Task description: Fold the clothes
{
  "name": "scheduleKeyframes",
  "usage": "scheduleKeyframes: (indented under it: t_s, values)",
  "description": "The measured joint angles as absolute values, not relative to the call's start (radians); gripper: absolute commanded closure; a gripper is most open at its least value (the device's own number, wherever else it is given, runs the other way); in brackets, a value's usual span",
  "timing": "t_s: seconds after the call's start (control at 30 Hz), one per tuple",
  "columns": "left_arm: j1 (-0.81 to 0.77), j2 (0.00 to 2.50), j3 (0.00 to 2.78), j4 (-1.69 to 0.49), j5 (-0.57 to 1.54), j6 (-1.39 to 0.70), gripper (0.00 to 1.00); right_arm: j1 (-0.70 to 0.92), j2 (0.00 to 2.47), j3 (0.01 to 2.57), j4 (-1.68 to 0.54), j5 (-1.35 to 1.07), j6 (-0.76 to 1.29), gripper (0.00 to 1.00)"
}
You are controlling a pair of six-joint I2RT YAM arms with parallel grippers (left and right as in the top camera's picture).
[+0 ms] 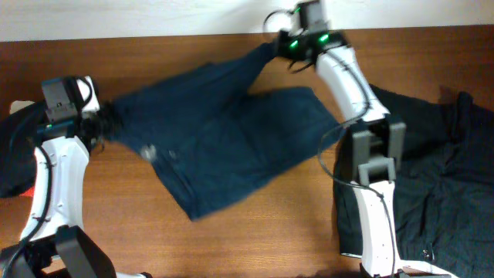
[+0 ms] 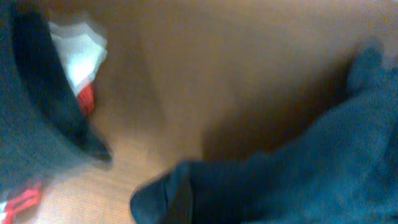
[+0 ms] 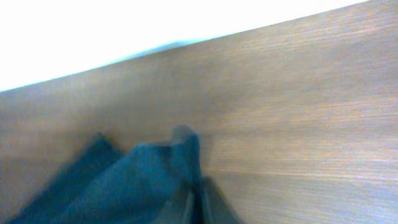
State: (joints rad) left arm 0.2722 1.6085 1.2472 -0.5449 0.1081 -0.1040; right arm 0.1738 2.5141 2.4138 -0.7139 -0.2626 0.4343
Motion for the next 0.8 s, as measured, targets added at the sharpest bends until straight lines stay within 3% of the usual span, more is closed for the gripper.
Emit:
scheduleKeyframes:
  t_s: [0.03,0.1,0.23,0.43,0.8]
  values:
    - [0.270,1.615,1.247,-0.472,0.117,-0.099,0.36,0.154,2.505,2.447,-0.741,-0.262,0.422,0.15]
    - [0.270,1.645,1.253,-0.300,0.122,-0.097,0.01,0.093,2.473,2.531,-0.858,-0.260,0.384,0.04]
    - [0.247,1.735,1.255,-0.257,0.131,-0.097,0.01,0.035,2.453,2.645,-1.171,-0.208,0.291,0.01]
    - [0.218,1.814,1.256,-0.591,0.169,-0.097,0.01,-0.009,2.453,2.774,-1.645,-0.063,0.230,0.01]
    - [0.215,1.768,1.254,-1.095,0.384,-0.098,0.01,-0.086,2.446,2.600,-1.692,-0.209,0.188,0.01]
